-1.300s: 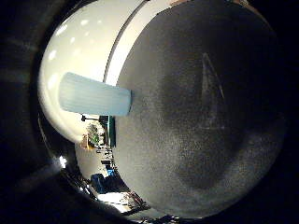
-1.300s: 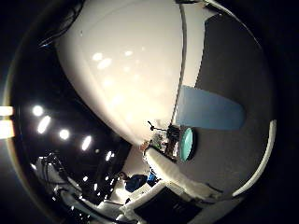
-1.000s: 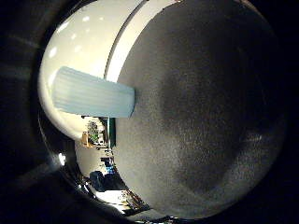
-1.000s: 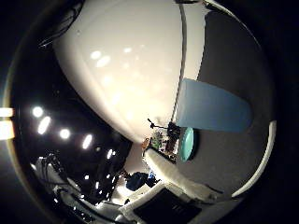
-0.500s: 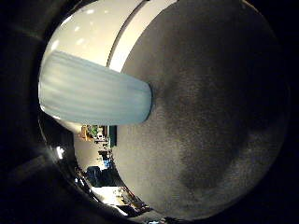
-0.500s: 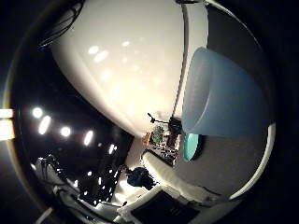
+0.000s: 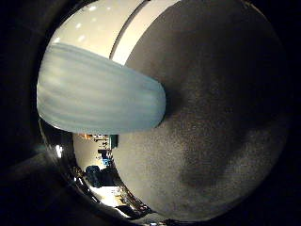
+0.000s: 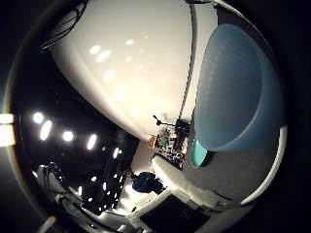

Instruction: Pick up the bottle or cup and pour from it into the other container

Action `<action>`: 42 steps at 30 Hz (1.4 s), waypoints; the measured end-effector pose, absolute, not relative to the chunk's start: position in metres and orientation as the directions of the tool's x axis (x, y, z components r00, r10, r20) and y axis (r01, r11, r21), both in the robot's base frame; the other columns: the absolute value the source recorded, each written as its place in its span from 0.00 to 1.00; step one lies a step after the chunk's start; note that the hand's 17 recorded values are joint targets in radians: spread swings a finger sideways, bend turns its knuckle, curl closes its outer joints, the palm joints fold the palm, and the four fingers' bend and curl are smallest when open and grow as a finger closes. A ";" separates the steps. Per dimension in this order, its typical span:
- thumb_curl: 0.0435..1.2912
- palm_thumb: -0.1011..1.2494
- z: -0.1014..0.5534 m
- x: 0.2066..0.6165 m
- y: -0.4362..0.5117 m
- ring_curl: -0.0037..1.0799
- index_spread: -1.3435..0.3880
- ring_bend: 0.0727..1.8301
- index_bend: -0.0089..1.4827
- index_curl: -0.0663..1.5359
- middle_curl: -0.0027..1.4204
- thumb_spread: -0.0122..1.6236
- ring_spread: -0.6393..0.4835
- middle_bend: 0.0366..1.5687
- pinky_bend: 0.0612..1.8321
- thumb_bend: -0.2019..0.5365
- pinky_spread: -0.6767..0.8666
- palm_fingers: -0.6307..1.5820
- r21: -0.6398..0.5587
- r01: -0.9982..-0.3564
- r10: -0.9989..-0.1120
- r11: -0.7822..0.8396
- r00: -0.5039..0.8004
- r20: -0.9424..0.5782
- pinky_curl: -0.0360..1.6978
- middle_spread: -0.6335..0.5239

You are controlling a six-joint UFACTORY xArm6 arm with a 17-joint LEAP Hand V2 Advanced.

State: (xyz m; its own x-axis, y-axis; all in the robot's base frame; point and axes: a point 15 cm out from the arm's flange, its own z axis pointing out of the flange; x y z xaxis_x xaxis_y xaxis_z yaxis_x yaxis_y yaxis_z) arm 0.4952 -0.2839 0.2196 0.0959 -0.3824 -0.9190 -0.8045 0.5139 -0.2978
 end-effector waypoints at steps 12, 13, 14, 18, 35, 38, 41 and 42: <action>0.23 0.56 0.210 0.498 -0.268 0.24 0.72 0.32 0.11 0.21 0.25 0.60 0.66 0.23 0.24 0.25 0.62 0.43 -0.274 -0.822 -0.359 0.499 0.092 -0.929 0.16 0.65; 0.23 0.56 0.210 0.498 -0.266 0.24 0.72 0.32 0.12 0.21 0.25 0.60 0.66 0.24 0.24 0.24 0.61 0.43 -0.272 -0.825 -0.355 0.496 0.093 -0.930 0.16 0.64; 0.24 0.57 0.210 0.499 -0.264 0.24 0.72 0.34 0.11 0.22 0.26 0.61 0.64 0.25 0.24 0.25 0.59 0.45 -0.271 -0.828 -0.353 0.492 0.095 -0.931 0.16 0.63; 0.26 0.61 0.205 0.499 -0.259 0.27 0.69 0.42 0.12 0.22 0.27 0.61 0.58 0.30 0.25 0.25 0.51 0.53 -0.254 -0.839 -0.345 0.481 0.085 -0.935 0.15 0.58; 0.36 0.68 0.208 0.488 -0.235 0.44 0.58 0.56 0.21 0.36 0.43 0.56 0.38 0.49 0.52 0.24 0.12 0.77 -0.147 -0.891 -0.224 0.429 0.053 -0.973 0.22 0.38; 0.38 0.69 0.213 0.488 -0.236 0.47 0.57 0.58 0.23 0.40 0.47 0.54 0.37 0.52 0.53 0.24 0.13 0.76 -0.156 -0.889 -0.230 0.430 0.060 -0.971 0.25 0.39; 0.40 0.70 0.225 0.487 -0.232 0.49 0.56 0.59 0.24 0.44 0.49 0.53 0.37 0.53 0.55 0.24 0.14 0.76 -0.169 -0.893 -0.229 0.417 0.077 -0.971 0.27 0.39; 0.40 0.70 0.230 0.486 -0.231 0.50 0.55 0.59 0.24 0.46 0.50 0.52 0.37 0.54 0.55 0.24 0.14 0.76 -0.176 -0.894 -0.230 0.412 0.085 -0.969 0.28 0.39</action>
